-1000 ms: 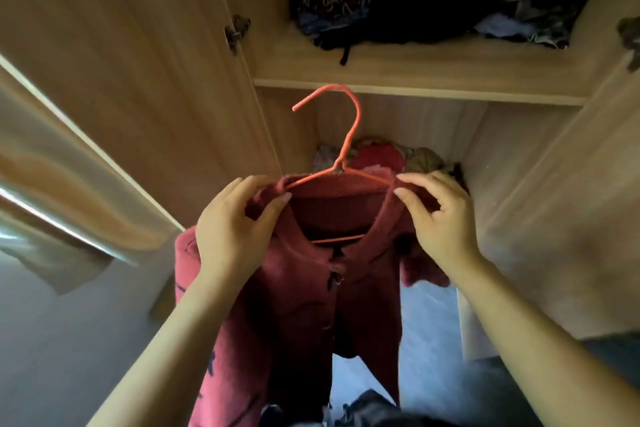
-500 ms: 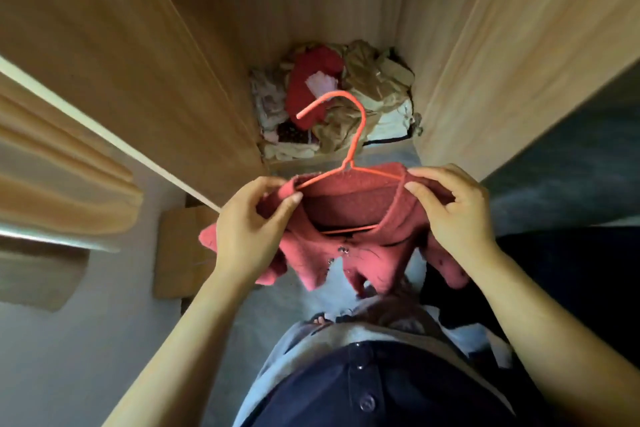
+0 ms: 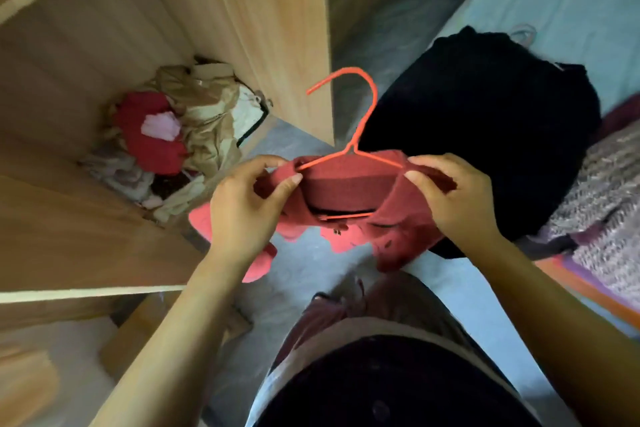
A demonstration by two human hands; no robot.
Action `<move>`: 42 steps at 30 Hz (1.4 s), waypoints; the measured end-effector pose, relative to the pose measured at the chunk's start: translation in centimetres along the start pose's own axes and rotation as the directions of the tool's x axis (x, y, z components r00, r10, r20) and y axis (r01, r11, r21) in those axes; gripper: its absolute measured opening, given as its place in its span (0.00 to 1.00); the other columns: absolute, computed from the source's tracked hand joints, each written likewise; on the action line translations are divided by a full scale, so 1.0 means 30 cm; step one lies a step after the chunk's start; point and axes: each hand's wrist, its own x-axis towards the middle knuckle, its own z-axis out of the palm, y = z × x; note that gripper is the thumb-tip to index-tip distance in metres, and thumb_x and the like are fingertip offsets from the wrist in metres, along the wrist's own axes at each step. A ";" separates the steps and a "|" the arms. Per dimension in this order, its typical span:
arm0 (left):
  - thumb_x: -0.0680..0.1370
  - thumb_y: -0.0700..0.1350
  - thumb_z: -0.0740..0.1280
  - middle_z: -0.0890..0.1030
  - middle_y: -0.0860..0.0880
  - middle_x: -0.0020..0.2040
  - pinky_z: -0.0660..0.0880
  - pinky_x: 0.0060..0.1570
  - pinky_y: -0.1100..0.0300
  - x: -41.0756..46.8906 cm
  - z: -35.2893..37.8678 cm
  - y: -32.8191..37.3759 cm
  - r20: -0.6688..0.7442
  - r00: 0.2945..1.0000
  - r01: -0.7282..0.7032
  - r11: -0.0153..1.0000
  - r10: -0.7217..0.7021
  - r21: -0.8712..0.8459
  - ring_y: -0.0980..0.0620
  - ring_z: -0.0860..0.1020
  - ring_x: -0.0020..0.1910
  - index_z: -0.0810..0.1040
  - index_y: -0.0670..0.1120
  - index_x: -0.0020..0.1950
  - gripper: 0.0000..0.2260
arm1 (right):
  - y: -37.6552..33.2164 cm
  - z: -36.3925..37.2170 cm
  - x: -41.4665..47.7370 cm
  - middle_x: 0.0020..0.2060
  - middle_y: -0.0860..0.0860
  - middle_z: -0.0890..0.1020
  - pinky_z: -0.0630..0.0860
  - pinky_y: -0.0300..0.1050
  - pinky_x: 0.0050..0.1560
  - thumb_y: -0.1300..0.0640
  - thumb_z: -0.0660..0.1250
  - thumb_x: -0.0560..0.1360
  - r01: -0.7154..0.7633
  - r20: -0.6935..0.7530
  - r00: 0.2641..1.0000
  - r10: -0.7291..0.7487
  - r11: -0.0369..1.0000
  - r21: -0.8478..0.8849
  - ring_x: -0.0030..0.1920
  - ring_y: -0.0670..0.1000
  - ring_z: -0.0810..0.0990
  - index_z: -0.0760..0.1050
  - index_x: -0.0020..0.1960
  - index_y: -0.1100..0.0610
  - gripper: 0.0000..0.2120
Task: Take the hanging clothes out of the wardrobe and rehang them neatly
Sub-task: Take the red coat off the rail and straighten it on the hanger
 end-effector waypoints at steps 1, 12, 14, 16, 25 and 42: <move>0.71 0.55 0.69 0.81 0.57 0.39 0.72 0.42 0.60 -0.002 0.038 0.035 0.035 0.999 -0.018 1.000 0.019 -0.013 0.57 0.77 0.38 0.76 0.58 0.45 0.05 | 0.023 -0.049 -0.024 0.44 0.48 0.81 0.73 0.34 0.53 0.57 0.71 0.73 -0.020 -0.036 0.999 0.019 0.999 -0.030 0.45 0.42 0.78 0.81 0.50 0.57 0.07; 0.73 0.50 0.71 0.76 0.65 0.35 0.65 0.40 0.77 -0.163 0.583 0.578 0.389 0.880 -0.227 0.961 0.271 -0.156 0.70 0.73 0.38 0.74 0.60 0.43 0.07 | 0.297 -0.737 -0.410 0.43 0.48 0.81 0.72 0.33 0.53 0.59 0.72 0.71 -0.296 -0.432 0.874 0.223 0.949 -0.110 0.46 0.43 0.79 0.82 0.51 0.56 0.08; 0.73 0.52 0.70 0.78 0.63 0.38 0.66 0.41 0.76 -0.210 0.695 0.706 0.433 0.833 -0.289 0.938 0.344 -0.189 0.68 0.74 0.40 0.75 0.59 0.44 0.05 | 0.344 -0.882 -0.486 0.43 0.48 0.81 0.72 0.33 0.52 0.59 0.72 0.72 -0.332 -0.500 0.834 0.232 0.936 -0.119 0.45 0.45 0.79 0.82 0.51 0.55 0.08; 0.73 0.52 0.70 0.78 0.62 0.38 0.66 0.40 0.75 -0.253 0.801 0.834 0.465 0.788 -0.338 0.914 0.404 -0.223 0.66 0.75 0.40 0.75 0.58 0.44 0.05 | 0.385 -1.019 -0.555 0.43 0.47 0.81 0.70 0.30 0.52 0.59 0.72 0.71 -0.365 -0.569 0.789 0.232 0.922 -0.130 0.45 0.43 0.78 0.82 0.50 0.55 0.08; 0.73 0.52 0.70 0.78 0.59 0.36 0.69 0.41 0.69 -0.360 1.199 1.309 0.526 0.608 -0.445 0.804 0.595 -0.394 0.61 0.75 0.38 0.78 0.56 0.46 0.04 | 0.547 -1.525 -0.688 0.44 0.47 0.82 0.73 0.36 0.54 0.55 0.72 0.71 -0.481 -0.784 0.590 0.195 0.864 -0.147 0.46 0.44 0.80 0.82 0.50 0.54 0.09; 0.74 0.54 0.69 0.75 0.63 0.33 0.66 0.37 0.73 0.090 1.788 1.954 0.409 0.669 -0.397 0.764 0.620 -0.509 0.67 0.73 0.34 0.76 0.58 0.45 0.04 | 0.899 -2.180 -0.052 0.42 0.43 0.80 0.71 0.30 0.50 0.51 0.72 0.71 -0.461 -0.857 0.515 0.022 0.850 -0.255 0.43 0.34 0.77 0.82 0.48 0.56 0.10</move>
